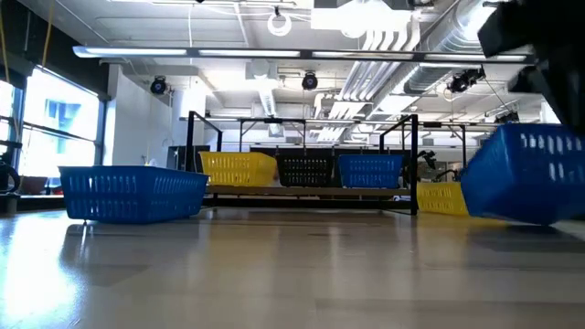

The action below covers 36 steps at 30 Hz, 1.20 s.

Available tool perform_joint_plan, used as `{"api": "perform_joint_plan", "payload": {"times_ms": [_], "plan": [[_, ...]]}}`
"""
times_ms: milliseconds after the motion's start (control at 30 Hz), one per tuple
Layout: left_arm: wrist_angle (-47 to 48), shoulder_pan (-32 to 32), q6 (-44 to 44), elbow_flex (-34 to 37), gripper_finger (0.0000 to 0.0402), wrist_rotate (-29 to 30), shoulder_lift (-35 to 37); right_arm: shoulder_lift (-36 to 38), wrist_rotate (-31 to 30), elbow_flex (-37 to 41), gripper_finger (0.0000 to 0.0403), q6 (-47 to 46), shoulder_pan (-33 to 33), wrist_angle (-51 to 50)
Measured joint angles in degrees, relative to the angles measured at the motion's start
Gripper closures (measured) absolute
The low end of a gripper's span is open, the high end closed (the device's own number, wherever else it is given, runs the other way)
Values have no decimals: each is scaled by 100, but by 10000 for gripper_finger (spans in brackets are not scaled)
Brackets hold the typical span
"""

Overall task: Stack baskets on shelf by color
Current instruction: Stack the right blue bin on top of the other blue bin on the shelf

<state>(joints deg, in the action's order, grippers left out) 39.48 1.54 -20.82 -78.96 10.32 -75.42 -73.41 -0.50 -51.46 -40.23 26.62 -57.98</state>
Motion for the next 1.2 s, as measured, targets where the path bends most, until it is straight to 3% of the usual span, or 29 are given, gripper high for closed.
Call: {"api": "perform_joint_plan", "payload": {"times_ms": [333,533,867,1200], "plan": [[796,0,102,0,314,-222,0,0,-805,-1377,402,16,-124,4],[896,0,346,0,314,-227,0,0,-1608,-1890,402,566,-485,48],[875,-205,349,0,314,-215,0,-2,-2774,-2291,403,2471,-1327,696],[872,-516,140,0,314,-208,0,-132,-3257,-2291,403,4356,-2275,903]]}}
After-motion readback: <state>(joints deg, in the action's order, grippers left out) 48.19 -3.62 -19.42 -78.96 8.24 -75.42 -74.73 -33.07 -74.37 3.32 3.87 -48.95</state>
